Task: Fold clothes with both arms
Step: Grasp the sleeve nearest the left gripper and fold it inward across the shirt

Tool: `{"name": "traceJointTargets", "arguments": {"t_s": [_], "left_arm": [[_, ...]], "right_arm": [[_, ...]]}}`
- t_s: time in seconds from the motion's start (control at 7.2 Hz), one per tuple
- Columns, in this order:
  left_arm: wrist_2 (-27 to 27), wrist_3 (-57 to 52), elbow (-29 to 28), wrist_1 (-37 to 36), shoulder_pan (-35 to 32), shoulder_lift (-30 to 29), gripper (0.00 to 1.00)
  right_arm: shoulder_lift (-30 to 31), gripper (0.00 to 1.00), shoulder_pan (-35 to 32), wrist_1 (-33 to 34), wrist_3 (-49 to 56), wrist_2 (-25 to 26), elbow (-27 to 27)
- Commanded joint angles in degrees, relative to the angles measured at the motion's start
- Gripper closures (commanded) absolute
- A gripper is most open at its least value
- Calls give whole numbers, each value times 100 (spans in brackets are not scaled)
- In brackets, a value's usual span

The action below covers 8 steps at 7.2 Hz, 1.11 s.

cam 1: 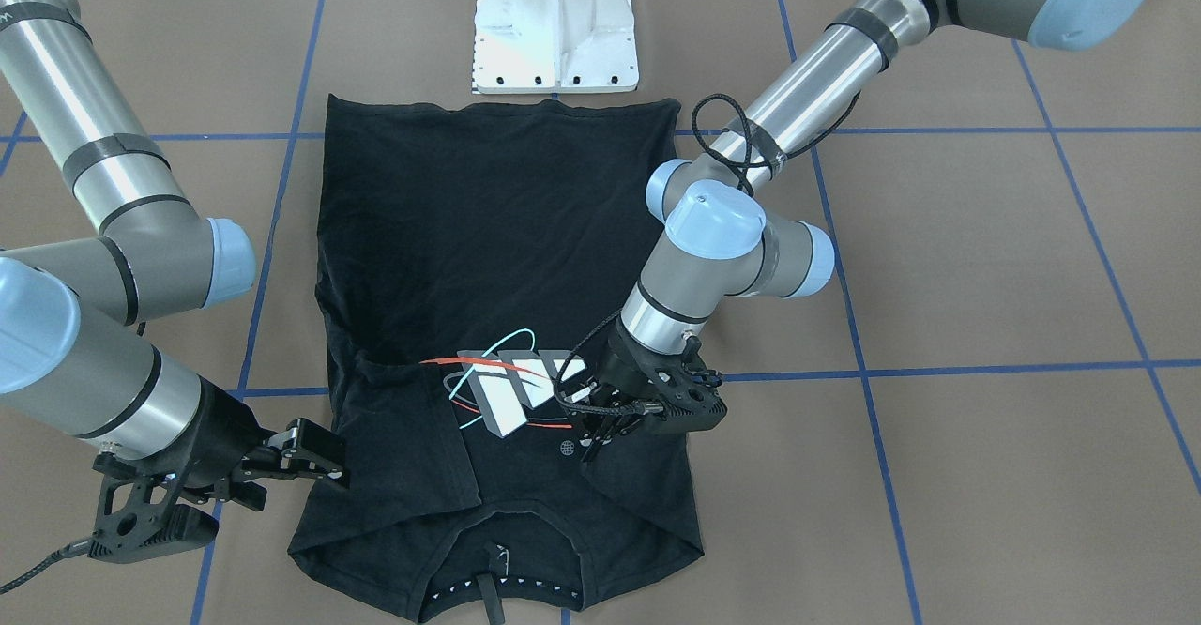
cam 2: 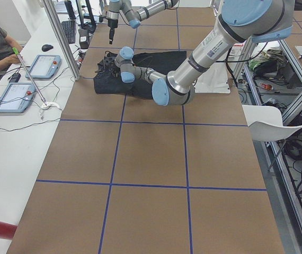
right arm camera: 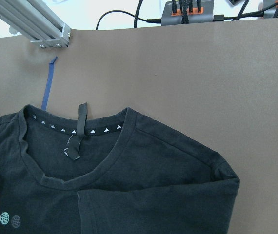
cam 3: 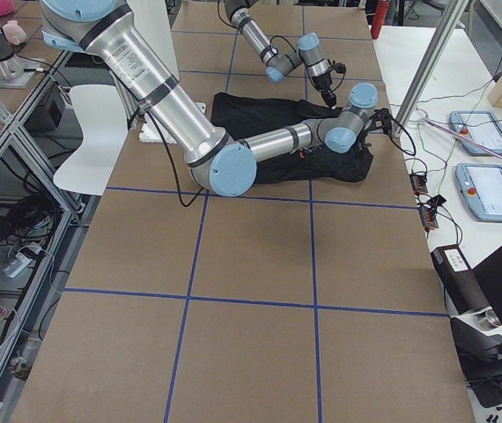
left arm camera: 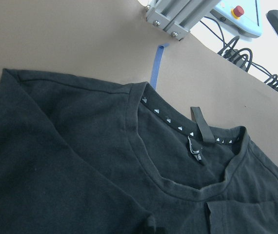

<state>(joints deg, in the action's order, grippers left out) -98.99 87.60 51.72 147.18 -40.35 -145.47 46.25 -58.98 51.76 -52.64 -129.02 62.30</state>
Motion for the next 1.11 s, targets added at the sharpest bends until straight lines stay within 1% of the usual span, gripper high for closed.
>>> {"name": "traceJointTargets", "arguments": {"t_s": [0.0, 0.14, 0.42, 0.56, 0.69, 0.83, 0.97], "left_arm": [[73, 55, -127, 196, 0, -104, 100], [73, 134, -179, 353, 0, -139, 100], [195, 135, -267, 417, 0, -139, 100], [196, 135, -268, 417, 0, -139, 95], [187, 135, -259, 425, -8, -148, 25], [187, 135, -207, 451, -17, -148, 1], [152, 135, -76, 530, -52, -148, 1]], "right_arm": [[33, 0, 0, 0, 0, 0, -7], [42, 0, 0, 0, 0, 0, -7], [42, 0, 0, 0, 0, 9, -7], [42, 0, 0, 0, 0, 17, -7], [42, 0, 0, 0, 0, 26, -7], [42, 0, 0, 9, -9, 18, -25], [33, 0, 0, 18, -96, 9, -33]]}}
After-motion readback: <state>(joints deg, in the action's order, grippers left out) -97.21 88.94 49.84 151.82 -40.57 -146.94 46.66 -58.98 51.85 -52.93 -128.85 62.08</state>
